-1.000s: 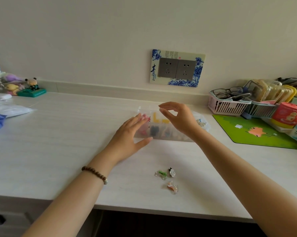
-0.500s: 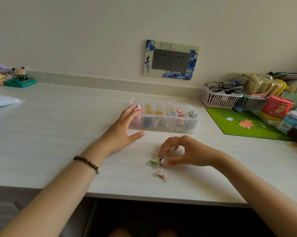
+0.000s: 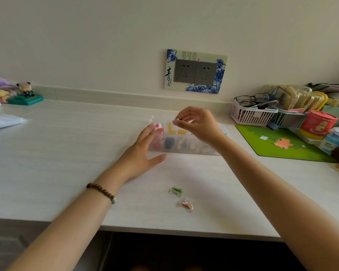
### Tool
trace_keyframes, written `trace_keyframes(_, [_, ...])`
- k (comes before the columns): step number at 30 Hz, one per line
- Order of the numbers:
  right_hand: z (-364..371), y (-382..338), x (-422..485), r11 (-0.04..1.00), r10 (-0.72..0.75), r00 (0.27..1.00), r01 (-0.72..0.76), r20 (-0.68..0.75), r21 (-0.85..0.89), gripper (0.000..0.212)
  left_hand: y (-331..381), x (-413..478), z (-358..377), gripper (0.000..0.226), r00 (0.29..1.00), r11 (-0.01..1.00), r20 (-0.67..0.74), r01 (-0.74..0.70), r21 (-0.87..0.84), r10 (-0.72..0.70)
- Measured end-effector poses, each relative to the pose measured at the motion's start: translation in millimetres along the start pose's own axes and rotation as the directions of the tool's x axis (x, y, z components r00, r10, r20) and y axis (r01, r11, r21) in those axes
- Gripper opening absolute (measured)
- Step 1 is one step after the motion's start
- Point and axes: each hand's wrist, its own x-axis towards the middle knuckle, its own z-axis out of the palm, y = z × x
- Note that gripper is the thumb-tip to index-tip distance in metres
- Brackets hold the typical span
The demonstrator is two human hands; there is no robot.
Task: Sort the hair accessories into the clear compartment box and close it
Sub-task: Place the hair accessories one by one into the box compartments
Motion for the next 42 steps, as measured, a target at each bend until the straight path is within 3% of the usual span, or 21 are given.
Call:
trace_keyframes(6, [16.6,23.3,23.0,0.959,0.052,0.998,-0.044,0.023,-0.279,0.02,-0.7,-0.1,-0.5,0.077,1.0,1.0,0.018,0.002,-0.007,-0.002])
trace_keyframes(10, [4.1,12.5,-1.9,0.968,-0.03,0.999,0.033,0.015,-0.25,0.016,-1.5,1.0,-1.8,0.077,1.0,1.0,0.006,-0.002,0.022,0.002])
trace_keyframes(13, [-6.8,-1.5,-36.4,0.987,-0.01,0.987,0.035,0.163,-0.156,0.011,-3.5,2.2,-1.7,0.077,1.0,0.993,-0.002,-0.011,0.115,0.011])
trace_keyframes(15, [-10.0,-7.0,-62.7,0.997,0.04,0.956,-0.021,0.29,-0.069,0.009,3.0,1.9,-4.0,0.071,0.988,0.986,-0.099,-0.102,0.129,0.115])
trace_keyframes(18, [-11.1,-10.1,-98.9,0.997,0.079,0.893,-0.062,0.443,-0.054,0.006,20.7,-2.7,-5.5,0.036,0.92,0.949,-0.241,-0.314,0.022,0.31])
trace_keyframes(19, [-11.1,-10.1,-107.9,0.996,0.085,0.878,-0.066,0.472,-0.058,0.007,26.2,-5.5,-4.7,0.028,0.937,0.949,-0.183,-0.312,-0.052,0.298])
trace_keyframes(21, [-10.6,-10.1,-120.0,0.995,0.091,0.863,-0.064,0.498,-0.073,0.013,35.7,-11.3,-1.7,0.025,0.98,0.973,0.098,-0.153,-0.173,0.172])
trace_keyframes(23, [-9.7,-9.5,-126.7,0.994,0.106,0.858,-0.071,0.502,-0.089,0.019,36.2,-14.2,3.4,0.029,0.937,0.981,0.341,-0.007,-0.194,0.075])
trace_keyframes(25, [-9.4,-9.0,-129.9,0.993,0.113,0.855,-0.075,0.507,-0.094,0.021,33.8,-15.1,5.8,0.03,0.891,0.974,0.452,0.067,-0.216,0.039])
trace_keyframes(27, [-9.2,-9.2,-130.8,0.992,0.114,0.852,-0.075,0.51,-0.098,0.021,31.6,-15.0,5.0,0.029,0.878,0.975,0.478,0.074,-0.21,0.036])
trace_keyframes(31, [-8.4,-5.6,-126.4,0.986,0.146,0.858,-0.087,0.492,-0.14,0.021,26.0,-13.6,4.0,0.022,0.912,0.986,0.409,0.083,-0.143,-0.017])
trace_keyframes(34, [-6.8,2.3,-118.1,0.983,0.142,0.881,-0.072,0.45,-0.17,0.018,14.6,-8.6,1.9,0.018,0.974,0.992,0.207,0.106,-0.069,-0.089])
trace_keyframes(37, [-3.8,10.0,-105.6,0.98,0.151,0.912,-0.086,0.381,-0.181,0.015,3.3,-5.3,0.2,0.018,0.989,0.99,0.031,0.142,0.018,-0.143])
trace_keyframes(42, [4.7,9.2,-80.4,0.982,0.096,0.916,-0.023,0.39,-0.187,0.01,-0.8,-3.8,2.3,0.018,0.99,0.99,0.009,0.14,0.017,-0.141])
